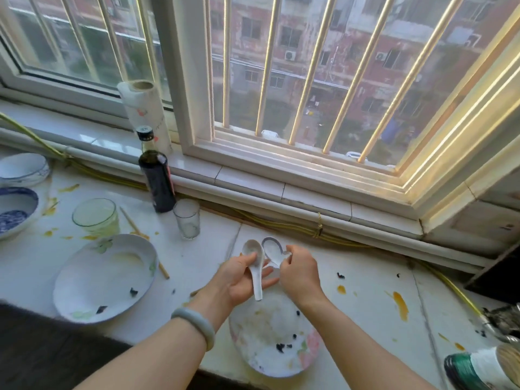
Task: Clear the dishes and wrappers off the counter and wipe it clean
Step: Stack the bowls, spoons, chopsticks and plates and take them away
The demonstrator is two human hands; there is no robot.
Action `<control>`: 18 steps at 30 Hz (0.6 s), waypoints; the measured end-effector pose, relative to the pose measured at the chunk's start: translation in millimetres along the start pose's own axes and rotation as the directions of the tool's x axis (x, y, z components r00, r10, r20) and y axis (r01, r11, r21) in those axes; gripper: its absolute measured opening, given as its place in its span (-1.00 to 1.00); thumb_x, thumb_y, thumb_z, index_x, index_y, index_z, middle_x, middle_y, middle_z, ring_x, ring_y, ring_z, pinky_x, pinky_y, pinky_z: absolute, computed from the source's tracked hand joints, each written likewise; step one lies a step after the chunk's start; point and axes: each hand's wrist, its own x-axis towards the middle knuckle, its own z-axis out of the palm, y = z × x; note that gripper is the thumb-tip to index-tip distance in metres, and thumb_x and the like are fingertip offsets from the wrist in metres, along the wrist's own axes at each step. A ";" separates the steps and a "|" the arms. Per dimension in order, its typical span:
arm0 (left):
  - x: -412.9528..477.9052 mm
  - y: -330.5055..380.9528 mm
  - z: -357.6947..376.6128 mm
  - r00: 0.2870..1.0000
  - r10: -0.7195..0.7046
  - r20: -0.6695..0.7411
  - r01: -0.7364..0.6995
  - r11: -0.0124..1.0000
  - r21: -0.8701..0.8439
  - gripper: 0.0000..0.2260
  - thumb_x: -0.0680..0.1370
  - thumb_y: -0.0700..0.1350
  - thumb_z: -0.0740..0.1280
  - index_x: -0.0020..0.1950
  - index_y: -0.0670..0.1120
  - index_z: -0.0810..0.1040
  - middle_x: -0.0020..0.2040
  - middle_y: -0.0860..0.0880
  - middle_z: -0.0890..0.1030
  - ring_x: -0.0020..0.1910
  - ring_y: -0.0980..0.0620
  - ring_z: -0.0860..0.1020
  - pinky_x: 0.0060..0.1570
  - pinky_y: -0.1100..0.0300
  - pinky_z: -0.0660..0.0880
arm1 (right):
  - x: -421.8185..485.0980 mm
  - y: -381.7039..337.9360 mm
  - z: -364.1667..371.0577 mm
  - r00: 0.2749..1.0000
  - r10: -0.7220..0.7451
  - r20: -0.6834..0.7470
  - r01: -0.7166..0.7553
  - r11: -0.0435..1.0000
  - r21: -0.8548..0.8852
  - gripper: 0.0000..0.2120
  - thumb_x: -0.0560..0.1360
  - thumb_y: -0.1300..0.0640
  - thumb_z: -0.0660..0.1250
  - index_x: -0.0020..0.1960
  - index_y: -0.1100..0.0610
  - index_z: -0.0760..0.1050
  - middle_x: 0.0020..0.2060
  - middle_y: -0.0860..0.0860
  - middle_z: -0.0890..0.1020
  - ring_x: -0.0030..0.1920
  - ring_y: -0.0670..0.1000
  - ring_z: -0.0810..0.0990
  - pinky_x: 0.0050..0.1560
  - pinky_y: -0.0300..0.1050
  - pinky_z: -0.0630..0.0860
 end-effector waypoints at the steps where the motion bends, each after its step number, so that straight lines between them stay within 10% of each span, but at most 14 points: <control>1: -6.0 3.9 -3.7 1.000 0.006 0.017 -0.006 0.999 -0.043 -0.71 0.68 -0.13 0.09 0.23 -0.34 0.41 -0.01 -0.28 0.58 0.07 -0.23 0.58 0.21 -0.27 0.43 | -4.3 -7.2 7.4 0.999 -0.047 0.015 0.048 0.999 -0.015 -0.72 0.55 0.35 0.13 0.19 0.26 0.51 0.10 0.17 0.56 0.16 0.14 0.52 0.12 -0.11 0.41; 7: -41.6 31.8 -32.9 0.994 0.109 -0.008 -0.108 0.963 -0.249 -0.61 0.68 -0.08 0.10 0.34 -0.37 0.37 0.07 -0.37 0.56 0.03 -0.28 0.54 -0.22 -0.24 0.59 | -27.7 -51.1 49.4 0.951 -0.288 0.113 0.296 0.954 -0.055 -0.84 0.55 0.32 0.16 0.01 0.25 0.52 -0.14 0.06 0.42 -0.10 0.06 0.43 -0.17 -0.23 0.26; 11: -62.5 52.4 -59.6 0.986 0.157 -0.056 -0.167 0.913 -0.372 -0.61 0.68 -0.10 0.09 0.05 -0.45 0.47 -0.17 -0.40 0.62 -0.07 -0.27 0.56 -0.37 -0.18 0.57 | -44.5 -87.7 73.9 0.867 -0.463 0.185 0.482 0.873 -0.070 -0.84 0.57 0.24 0.18 -0.05 0.19 0.54 -0.32 -0.10 0.31 -0.15 0.07 0.40 -0.15 -0.11 0.34; 18: -90.1 95.7 -117.7 0.922 0.272 -0.277 -0.344 0.902 -0.260 -0.72 0.68 -0.18 0.12 0.20 -0.39 0.44 -0.08 -0.35 0.59 -0.02 -0.26 0.56 -0.12 -0.14 0.58 | -65.9 -134.7 136.3 0.867 -0.386 0.315 0.370 0.922 0.112 -0.80 0.58 0.13 0.20 -0.16 0.09 0.54 -0.21 0.03 0.53 -0.20 -0.04 0.45 -0.27 -0.36 0.32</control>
